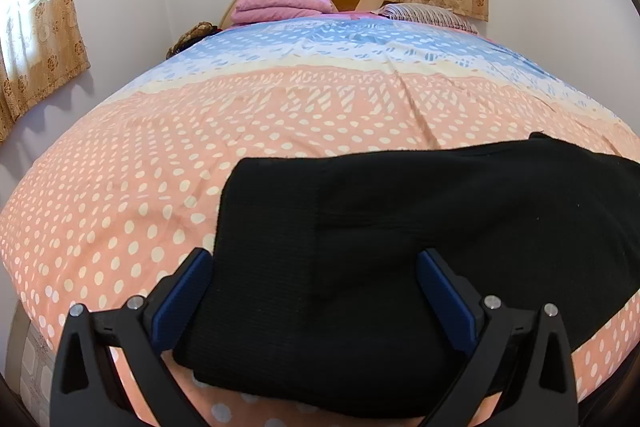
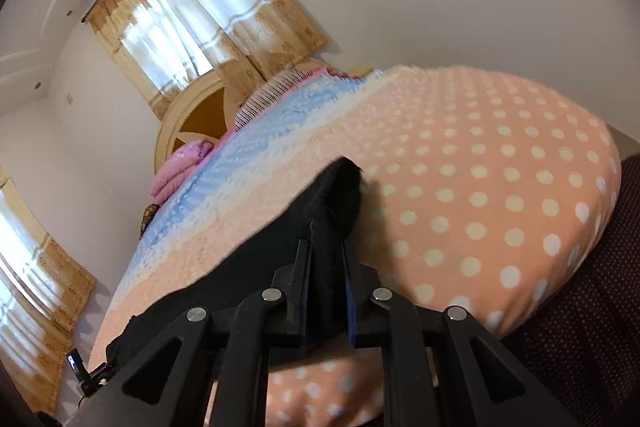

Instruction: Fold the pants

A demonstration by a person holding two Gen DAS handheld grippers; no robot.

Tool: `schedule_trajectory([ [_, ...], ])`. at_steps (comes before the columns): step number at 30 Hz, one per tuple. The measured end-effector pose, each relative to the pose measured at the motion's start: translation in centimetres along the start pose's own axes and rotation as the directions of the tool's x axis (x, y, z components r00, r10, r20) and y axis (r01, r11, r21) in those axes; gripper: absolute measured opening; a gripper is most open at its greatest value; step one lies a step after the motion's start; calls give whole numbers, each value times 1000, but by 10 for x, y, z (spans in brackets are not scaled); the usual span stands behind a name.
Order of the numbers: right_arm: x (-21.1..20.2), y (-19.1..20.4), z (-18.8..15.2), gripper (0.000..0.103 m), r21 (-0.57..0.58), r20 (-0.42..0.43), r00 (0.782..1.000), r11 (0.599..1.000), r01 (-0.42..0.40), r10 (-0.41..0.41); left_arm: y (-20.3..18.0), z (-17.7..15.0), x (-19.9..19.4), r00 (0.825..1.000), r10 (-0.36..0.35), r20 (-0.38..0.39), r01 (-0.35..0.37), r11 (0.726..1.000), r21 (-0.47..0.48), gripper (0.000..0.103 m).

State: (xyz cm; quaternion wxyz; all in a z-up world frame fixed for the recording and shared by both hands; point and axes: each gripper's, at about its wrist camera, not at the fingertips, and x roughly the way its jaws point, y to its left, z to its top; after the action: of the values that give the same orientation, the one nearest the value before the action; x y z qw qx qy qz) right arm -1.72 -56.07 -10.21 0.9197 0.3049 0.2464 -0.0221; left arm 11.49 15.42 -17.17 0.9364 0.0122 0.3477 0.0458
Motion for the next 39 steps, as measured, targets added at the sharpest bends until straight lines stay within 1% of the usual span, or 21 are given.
schedule_trajectory([
  [4, -15, 36, 1, 13, -89, 67, 998, 996, 4, 2, -1, -1, 0, 1000, 0, 0, 0, 1000, -2, 103],
  [8, -24, 76, 1, 13, -187, 109, 994, 982, 6, 14, 1, -1, 0, 1000, -4, -4, 4, 1000, 0, 103],
  [14, -25, 126, -3, 13, -275, 110, 991, 961, -38, 71, 1, -2, -1, 1000, -9, -3, 9, 1000, 12, 103],
  [26, 8, 200, -22, 13, -374, 13, 990, 919, -123, 138, 2, -3, -2, 1000, -19, 2, 19, 1000, 8, 103],
  [35, 45, 251, -54, 13, -427, -88, 980, 882, -198, 177, 3, -4, -4, 1000, -26, 6, 26, 1000, 6, 103],
  [39, 65, 273, -70, 13, -458, -138, 972, 858, -233, 190, 4, -2, -13, 999, -47, 7, 47, 999, -21, 103],
])
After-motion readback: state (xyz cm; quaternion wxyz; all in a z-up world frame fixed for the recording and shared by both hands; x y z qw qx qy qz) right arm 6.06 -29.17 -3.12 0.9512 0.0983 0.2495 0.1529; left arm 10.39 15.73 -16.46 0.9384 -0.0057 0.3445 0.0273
